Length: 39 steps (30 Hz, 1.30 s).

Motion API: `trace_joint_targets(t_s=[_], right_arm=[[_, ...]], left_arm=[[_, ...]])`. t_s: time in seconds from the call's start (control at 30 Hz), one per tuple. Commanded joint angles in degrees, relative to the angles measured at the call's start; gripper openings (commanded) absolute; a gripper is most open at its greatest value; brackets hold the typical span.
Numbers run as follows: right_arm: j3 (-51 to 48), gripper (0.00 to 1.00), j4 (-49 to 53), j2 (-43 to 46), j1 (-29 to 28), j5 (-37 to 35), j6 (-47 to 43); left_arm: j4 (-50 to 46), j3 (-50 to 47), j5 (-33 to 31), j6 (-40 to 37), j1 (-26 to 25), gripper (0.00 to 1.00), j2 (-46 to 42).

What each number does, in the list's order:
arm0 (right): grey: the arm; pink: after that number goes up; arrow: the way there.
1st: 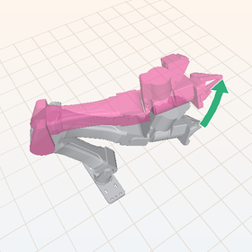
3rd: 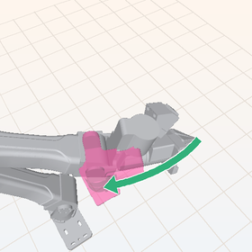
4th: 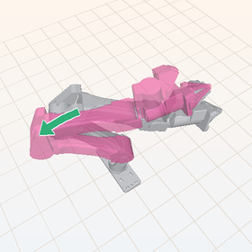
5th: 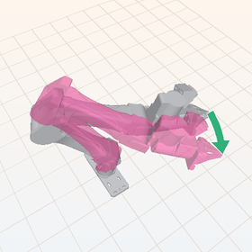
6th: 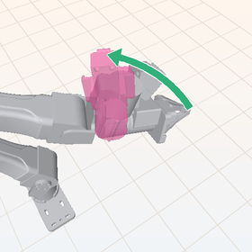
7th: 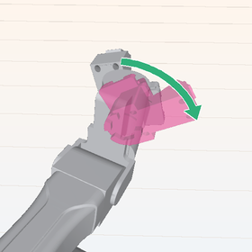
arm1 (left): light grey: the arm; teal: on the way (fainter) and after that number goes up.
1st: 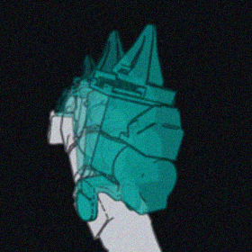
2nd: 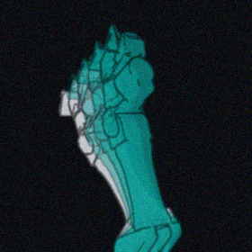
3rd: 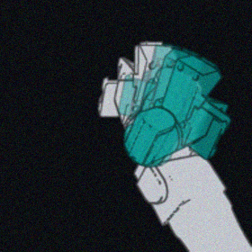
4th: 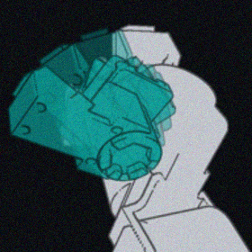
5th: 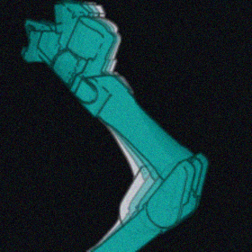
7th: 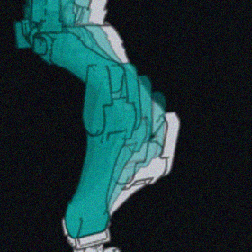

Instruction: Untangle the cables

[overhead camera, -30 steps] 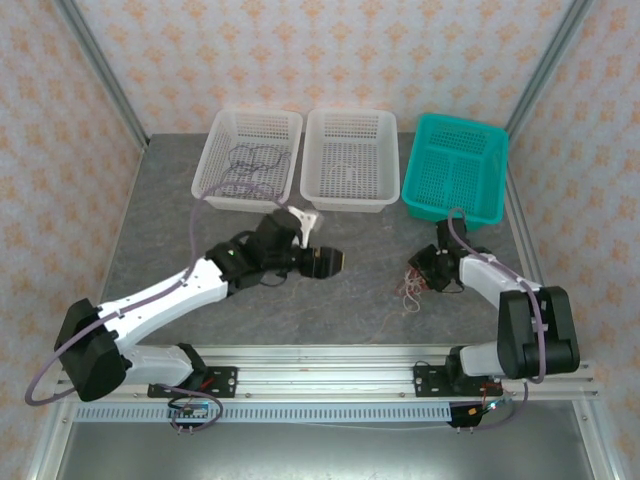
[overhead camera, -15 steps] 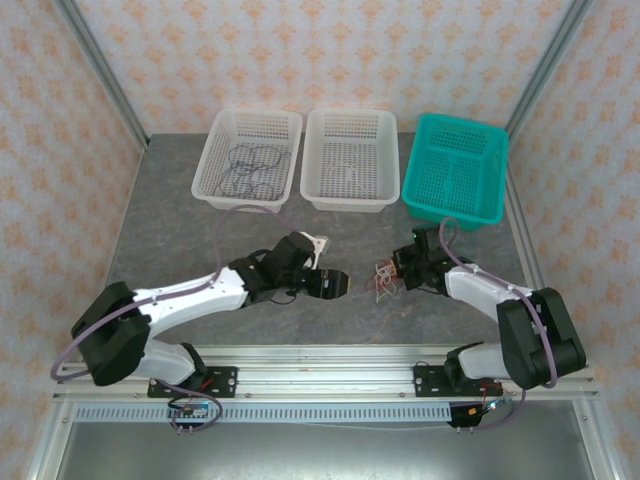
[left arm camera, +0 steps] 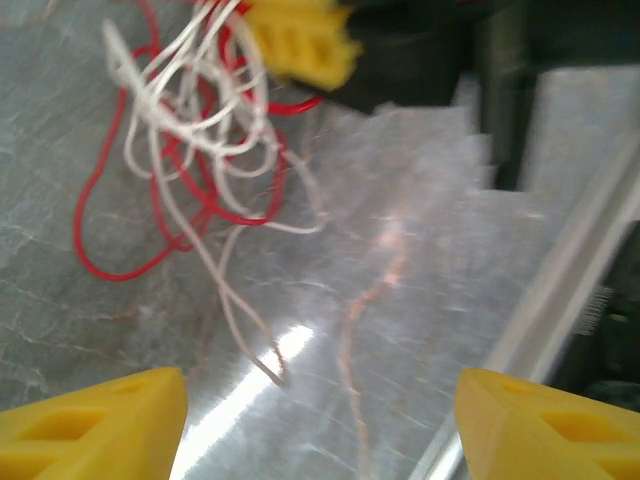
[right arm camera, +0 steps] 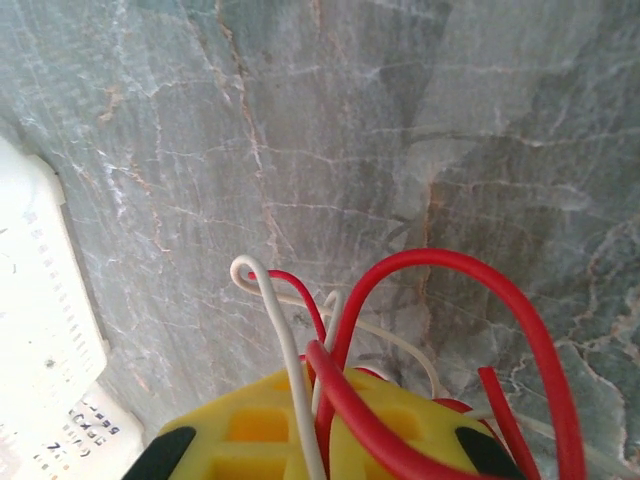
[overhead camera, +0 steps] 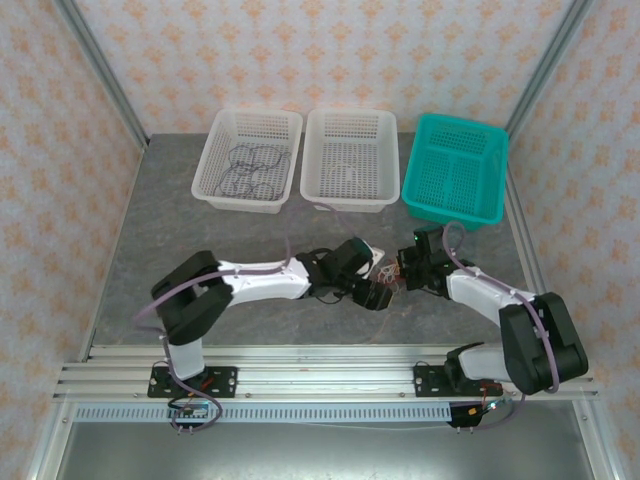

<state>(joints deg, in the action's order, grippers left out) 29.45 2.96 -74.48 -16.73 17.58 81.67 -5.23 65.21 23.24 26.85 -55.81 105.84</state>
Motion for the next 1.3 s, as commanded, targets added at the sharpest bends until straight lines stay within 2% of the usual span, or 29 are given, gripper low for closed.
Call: trace_joint_targets(t_s=[0.0,0.07,0.13,0.23,0.37,0.5,0.67,0.97,1.17,1.27], right_arm=[[-0.5,0.08,0.8,1.3,-0.3,-2.3,0.9],[-0.5,0.08,1.2,1.4,-0.3,-2.4,0.9],[-0.7,0.08,1.7,1.9,-0.3,-2.9,0.8],[-1.0,0.1,3.4,3.0,-0.3,-4.6,0.6],[-1.1,0.16,8.4,5.1,0.9,-9.6,-1.0],[-2.4,0.18,11.7,6.3,6.4,-12.0,-4.1],[-4.0,0.2,13.9,8.3,14.6,-12.9,-9.5],[-3.7,0.21,17.3,11.8,24.5,-13.2,-16.0],[-2.2,0.22,19.3,12.2,30.4,-11.7,-20.7],[-1.9,0.22,19.6,12.6,32.0,-11.1,-21.7]], left_arm=[[0.5,2.2,-4.7,-0.2,-0.5,0.56,3.0],[0.9,3.5,-5.6,-0.2,-0.6,0.37,3.2],[1.1,3.9,-7.2,-0.2,-0.5,0.0,3.2],[4.2,0.8,-9.8,0.8,-0.6,0.0,0.1],[4.1,-4.6,-12.8,2.5,0.9,0.0,-8.3],[1.2,-11.8,-13.8,3.4,5.2,0.0,-17.7],[-1.6,-20.2,-12.7,5.7,13.2,0.0,-30.7],[-11.1,-24.0,-3.8,6.6,35.5,0.0,-49.5],[-12.0,-26.7,9.6,12.7,53.6,0.0,-55.4],[-12.8,-27.2,12.3,13.2,57.6,0.0,-57.2]])
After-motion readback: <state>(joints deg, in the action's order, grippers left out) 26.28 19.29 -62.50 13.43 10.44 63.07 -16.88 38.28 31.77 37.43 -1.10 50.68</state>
